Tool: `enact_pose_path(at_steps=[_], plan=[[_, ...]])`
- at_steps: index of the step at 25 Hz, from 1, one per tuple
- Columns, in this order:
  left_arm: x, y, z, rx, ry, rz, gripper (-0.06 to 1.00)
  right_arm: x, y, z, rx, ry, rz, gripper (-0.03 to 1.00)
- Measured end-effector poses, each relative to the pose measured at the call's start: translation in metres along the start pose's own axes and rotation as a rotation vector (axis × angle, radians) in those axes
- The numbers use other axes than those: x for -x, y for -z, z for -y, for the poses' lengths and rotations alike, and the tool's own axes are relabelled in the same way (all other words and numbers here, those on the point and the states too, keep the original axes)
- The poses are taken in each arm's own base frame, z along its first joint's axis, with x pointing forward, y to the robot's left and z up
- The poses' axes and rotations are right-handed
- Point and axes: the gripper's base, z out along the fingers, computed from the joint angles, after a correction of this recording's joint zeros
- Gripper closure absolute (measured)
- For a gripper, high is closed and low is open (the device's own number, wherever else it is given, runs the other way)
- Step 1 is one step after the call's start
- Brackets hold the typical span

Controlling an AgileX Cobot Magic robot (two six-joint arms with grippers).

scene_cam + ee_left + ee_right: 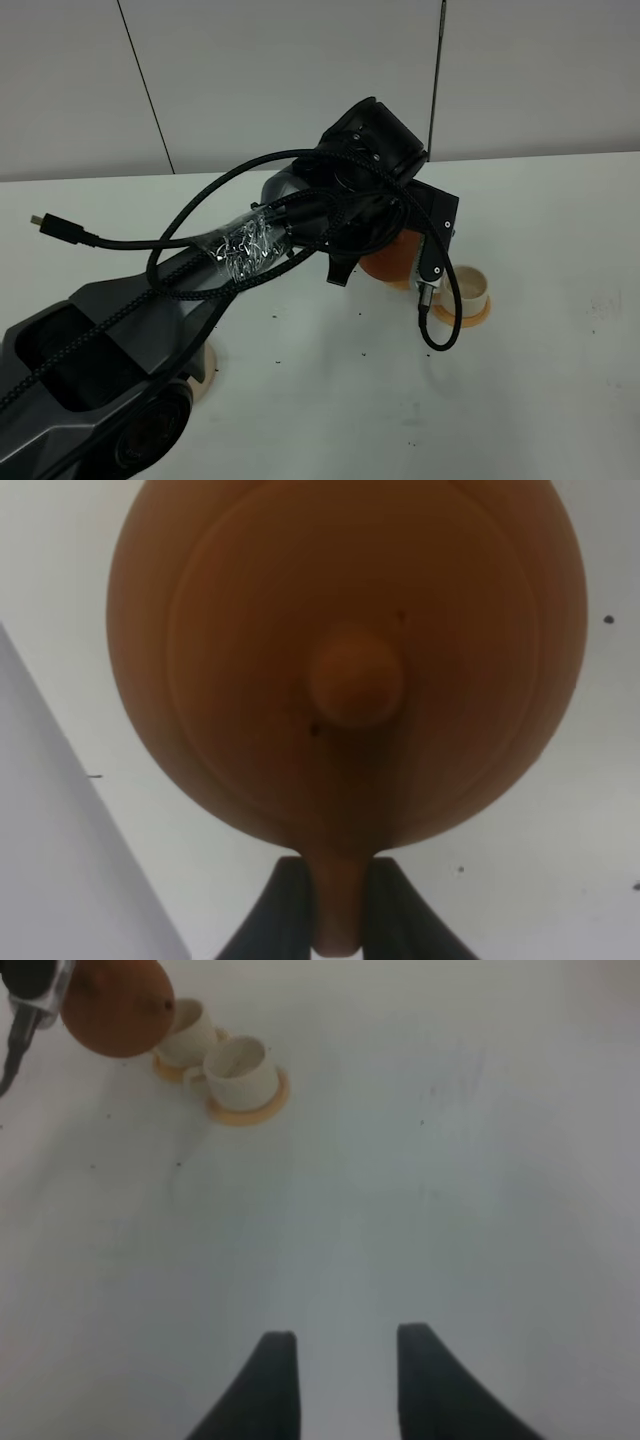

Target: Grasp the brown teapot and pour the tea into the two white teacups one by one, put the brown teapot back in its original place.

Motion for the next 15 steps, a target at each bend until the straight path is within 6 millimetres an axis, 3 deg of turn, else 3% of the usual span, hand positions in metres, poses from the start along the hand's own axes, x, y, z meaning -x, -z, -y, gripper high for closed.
enact_pose_path(at_steps=[15], plan=[[0.0102, 0.0057, -0.0042, 0.083, -0.070, 0.005, 0.77, 0.0000, 0.0000, -0.0001, 0.001, 0.000, 0.000, 0.73]])
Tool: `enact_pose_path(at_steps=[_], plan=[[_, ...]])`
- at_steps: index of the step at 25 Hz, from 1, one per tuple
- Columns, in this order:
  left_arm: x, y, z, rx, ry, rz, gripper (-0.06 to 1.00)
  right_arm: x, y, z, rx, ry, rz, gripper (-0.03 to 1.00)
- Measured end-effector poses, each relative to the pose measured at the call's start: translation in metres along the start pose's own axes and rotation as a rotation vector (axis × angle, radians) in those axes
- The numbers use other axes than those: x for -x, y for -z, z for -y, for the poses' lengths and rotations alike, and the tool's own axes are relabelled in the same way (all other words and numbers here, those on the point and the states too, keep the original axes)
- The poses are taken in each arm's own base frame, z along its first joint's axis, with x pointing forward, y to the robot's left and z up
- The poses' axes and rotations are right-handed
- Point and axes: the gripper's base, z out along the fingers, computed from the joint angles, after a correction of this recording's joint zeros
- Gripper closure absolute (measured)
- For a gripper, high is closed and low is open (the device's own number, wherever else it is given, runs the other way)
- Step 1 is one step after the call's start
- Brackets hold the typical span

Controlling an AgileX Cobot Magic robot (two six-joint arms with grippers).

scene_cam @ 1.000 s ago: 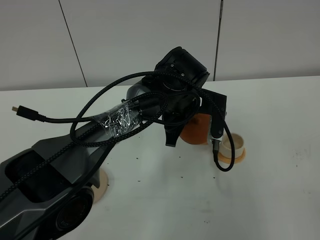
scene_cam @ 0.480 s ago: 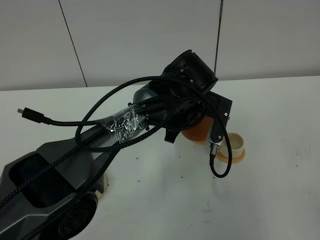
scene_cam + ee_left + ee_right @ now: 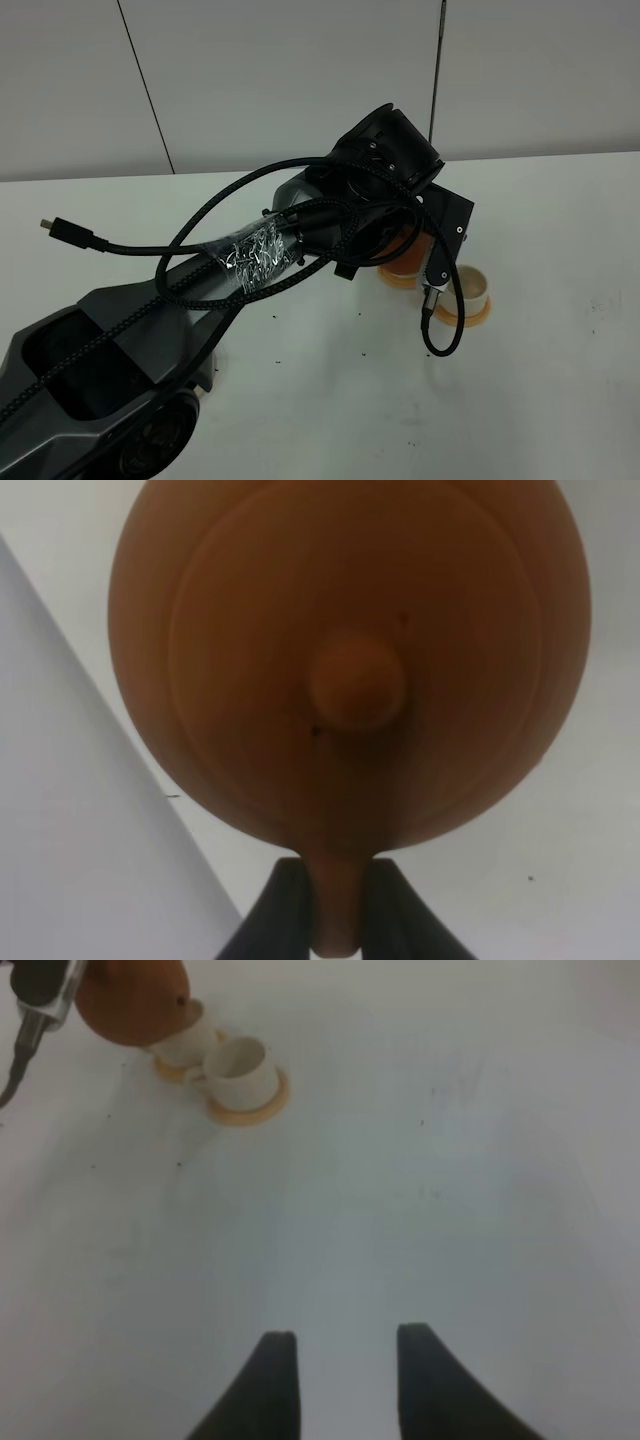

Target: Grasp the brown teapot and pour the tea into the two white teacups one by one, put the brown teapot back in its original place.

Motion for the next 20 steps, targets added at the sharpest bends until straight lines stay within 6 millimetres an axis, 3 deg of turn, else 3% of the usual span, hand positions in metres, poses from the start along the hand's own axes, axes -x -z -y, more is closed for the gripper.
enact_pose_path(at_steps=[20], plan=[[0.015, -0.011, 0.000, 0.062, -0.081, 0.019, 0.77, 0.000, 0.000, 0.000, 0.000, 0.000, 0.000, 0.73]])
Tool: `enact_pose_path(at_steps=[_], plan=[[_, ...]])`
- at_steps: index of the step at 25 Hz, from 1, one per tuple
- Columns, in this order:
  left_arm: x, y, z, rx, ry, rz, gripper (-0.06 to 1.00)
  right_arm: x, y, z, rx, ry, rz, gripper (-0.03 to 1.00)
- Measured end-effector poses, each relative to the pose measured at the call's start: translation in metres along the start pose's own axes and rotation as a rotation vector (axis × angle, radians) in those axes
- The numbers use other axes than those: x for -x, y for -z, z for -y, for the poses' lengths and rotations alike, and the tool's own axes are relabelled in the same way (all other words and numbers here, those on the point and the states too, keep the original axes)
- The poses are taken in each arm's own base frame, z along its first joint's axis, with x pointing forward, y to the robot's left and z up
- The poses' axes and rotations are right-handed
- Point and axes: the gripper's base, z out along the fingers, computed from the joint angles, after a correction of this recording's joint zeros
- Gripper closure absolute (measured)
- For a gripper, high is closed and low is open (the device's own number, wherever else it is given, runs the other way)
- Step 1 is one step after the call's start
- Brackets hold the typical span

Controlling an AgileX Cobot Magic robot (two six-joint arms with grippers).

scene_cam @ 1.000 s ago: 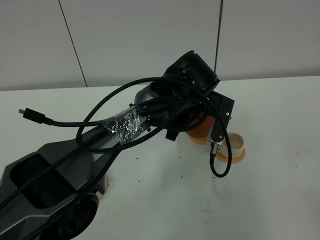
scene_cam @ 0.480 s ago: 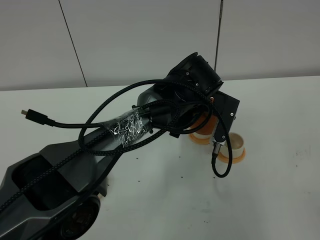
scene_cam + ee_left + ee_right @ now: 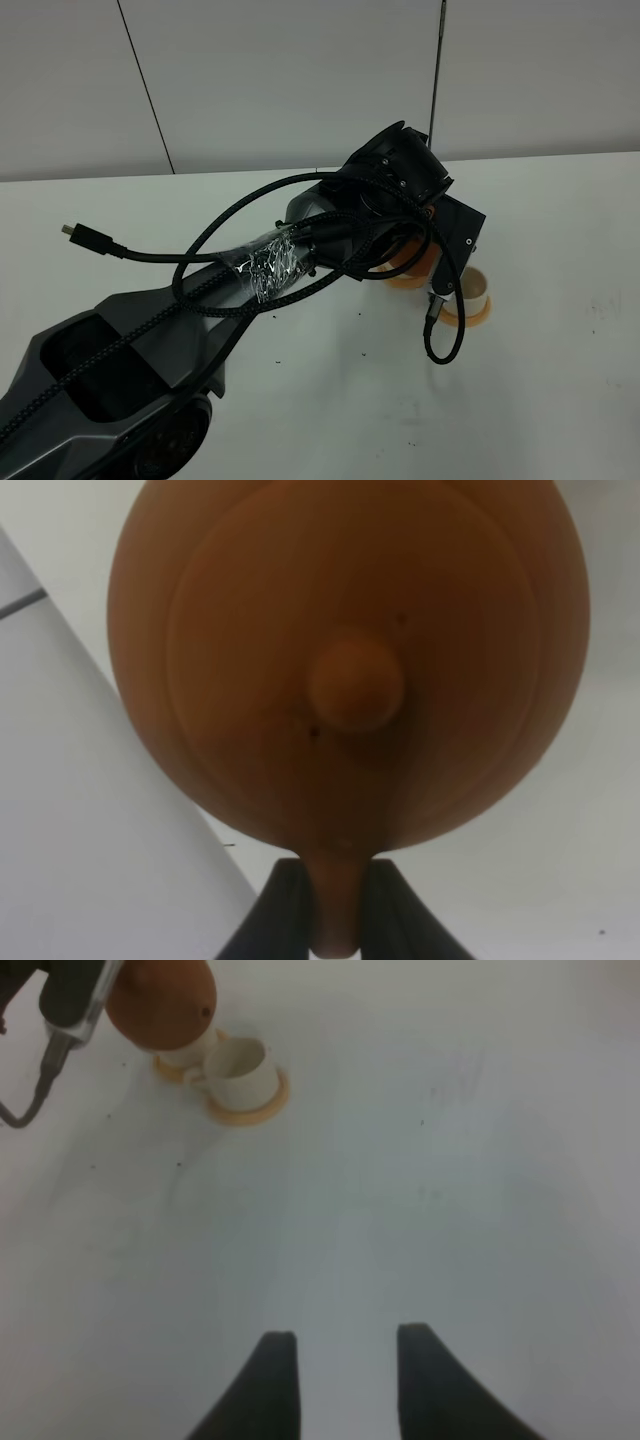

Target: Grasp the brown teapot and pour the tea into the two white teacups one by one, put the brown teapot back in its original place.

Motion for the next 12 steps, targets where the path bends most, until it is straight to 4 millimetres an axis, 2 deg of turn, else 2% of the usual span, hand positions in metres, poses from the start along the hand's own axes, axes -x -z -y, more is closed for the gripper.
enact_pose_path(at_steps=[12], plan=[[0.0104, 0.0051, 0.0003, 0.028, -0.071, -0.054, 0.77, 0.0000, 0.0000, 0.0000, 0.000, 0.000, 0.000, 0.73]])
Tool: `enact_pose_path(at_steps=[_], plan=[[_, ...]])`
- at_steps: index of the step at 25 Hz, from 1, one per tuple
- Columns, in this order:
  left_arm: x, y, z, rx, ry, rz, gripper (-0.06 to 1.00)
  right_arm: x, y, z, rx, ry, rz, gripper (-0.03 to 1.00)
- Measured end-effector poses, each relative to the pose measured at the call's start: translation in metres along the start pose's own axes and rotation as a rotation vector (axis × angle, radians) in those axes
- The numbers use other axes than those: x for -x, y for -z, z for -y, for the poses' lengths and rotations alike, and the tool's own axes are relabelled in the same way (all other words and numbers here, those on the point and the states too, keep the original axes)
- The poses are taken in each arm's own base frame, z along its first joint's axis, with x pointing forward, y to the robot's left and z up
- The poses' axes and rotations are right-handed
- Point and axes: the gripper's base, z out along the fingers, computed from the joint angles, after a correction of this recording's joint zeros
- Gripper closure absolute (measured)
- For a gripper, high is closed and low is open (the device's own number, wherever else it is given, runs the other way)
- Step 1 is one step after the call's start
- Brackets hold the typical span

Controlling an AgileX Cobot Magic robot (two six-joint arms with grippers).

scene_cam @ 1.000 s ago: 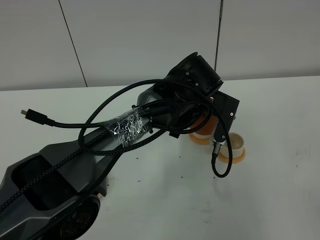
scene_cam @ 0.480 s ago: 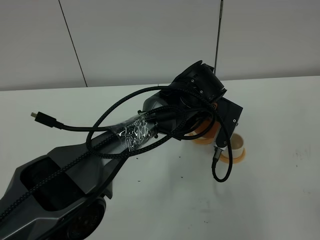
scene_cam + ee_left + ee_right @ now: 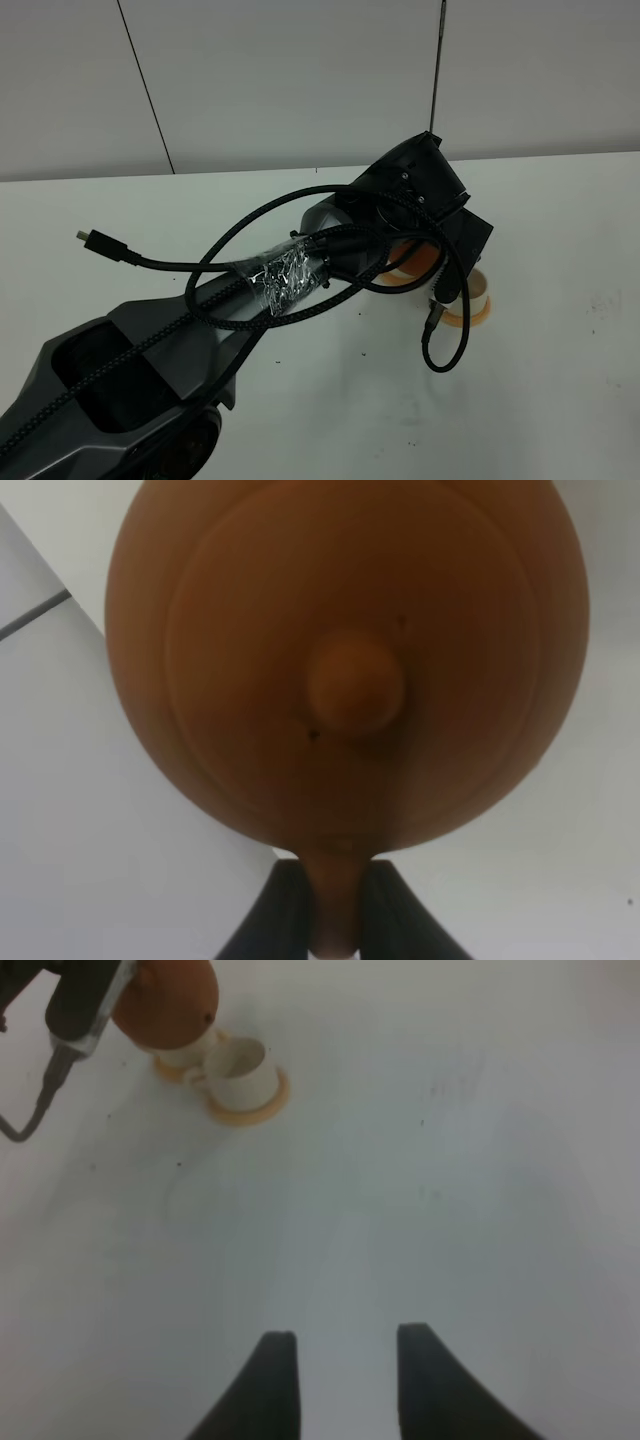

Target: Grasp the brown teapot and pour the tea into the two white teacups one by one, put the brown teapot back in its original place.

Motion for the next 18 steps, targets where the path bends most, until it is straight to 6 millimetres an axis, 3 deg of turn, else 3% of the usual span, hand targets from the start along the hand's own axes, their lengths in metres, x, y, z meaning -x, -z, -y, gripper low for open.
enact_pose_path(at_steps=[18], plan=[[-0.0014, 0.0013, -0.0008, 0.010, -0.045, -0.036, 0.77, 0.0000, 0.0000, 0.0000, 0.000, 0.000, 0.000, 0.73]])
